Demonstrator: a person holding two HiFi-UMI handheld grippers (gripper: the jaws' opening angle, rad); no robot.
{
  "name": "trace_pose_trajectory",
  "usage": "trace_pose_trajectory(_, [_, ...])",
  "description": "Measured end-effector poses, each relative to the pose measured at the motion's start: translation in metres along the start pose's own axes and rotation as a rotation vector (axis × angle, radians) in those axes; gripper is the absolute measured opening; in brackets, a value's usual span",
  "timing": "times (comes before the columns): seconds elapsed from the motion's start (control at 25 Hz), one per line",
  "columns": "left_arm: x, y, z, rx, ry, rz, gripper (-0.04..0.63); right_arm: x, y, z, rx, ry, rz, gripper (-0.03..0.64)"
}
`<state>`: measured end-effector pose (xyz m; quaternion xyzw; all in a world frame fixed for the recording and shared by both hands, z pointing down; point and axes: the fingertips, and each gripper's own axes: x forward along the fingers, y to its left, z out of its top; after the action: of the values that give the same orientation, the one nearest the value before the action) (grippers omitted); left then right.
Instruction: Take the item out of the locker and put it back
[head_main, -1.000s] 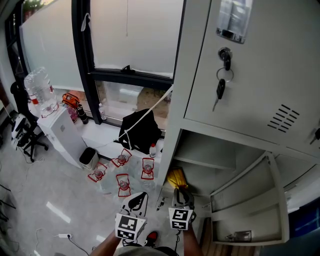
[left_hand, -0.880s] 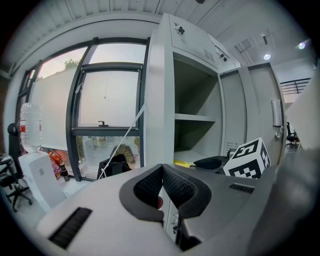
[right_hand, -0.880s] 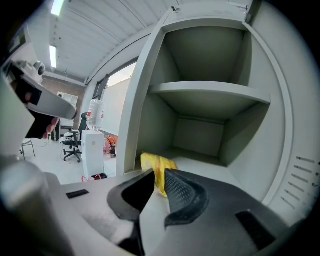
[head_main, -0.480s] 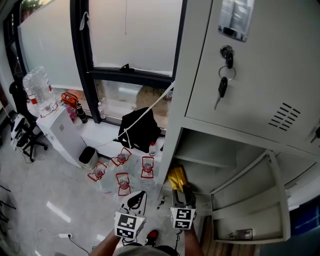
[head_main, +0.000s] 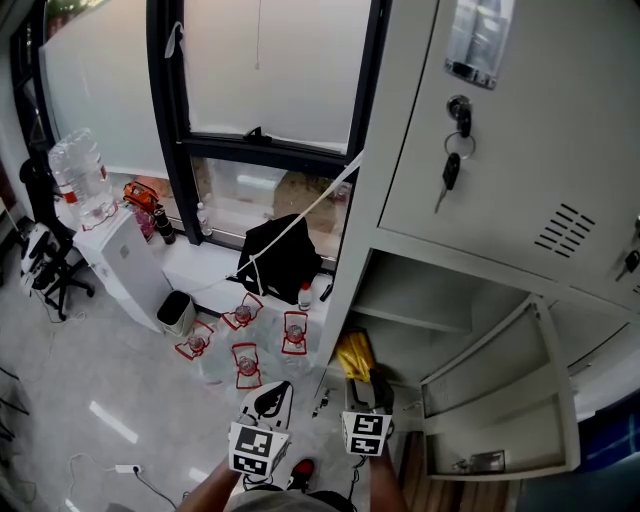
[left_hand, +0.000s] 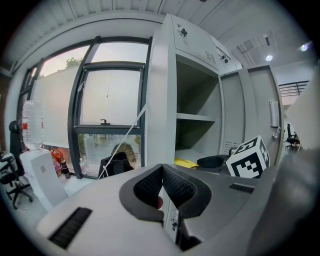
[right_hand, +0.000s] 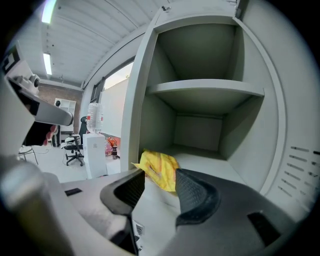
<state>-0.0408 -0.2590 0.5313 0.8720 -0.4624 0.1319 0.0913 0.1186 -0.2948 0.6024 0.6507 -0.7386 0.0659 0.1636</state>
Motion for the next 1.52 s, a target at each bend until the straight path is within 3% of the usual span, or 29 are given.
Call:
trace_pose_trajectory(0.48, [-0.013,-0.004,-0.006,0.0,0.015,-0.01,0.023,-0.013,0.001,-0.006,0.007,0.031,-0.021,0.193])
trace_pose_trajectory(1.2, [-0.041,-0.004,-0.009,-0.002,-0.001,0.007,0.023,-0.026,0.005,-0.01,0.079,0.04,-0.014,0.273])
trace_pose_trajectory(1.32, [-0.046,-0.005,-0.009,-0.002,-0.006,0.01,0.021,-0.032,0.009,-0.005,0.093,0.022,0.006,0.322])
trace_pose_trajectory(1.52, [-0.057,-0.008,-0.008,0.002,-0.014,0.006,0.021,-0.045,0.01,0.003,0.098,-0.003,-0.003,0.324])
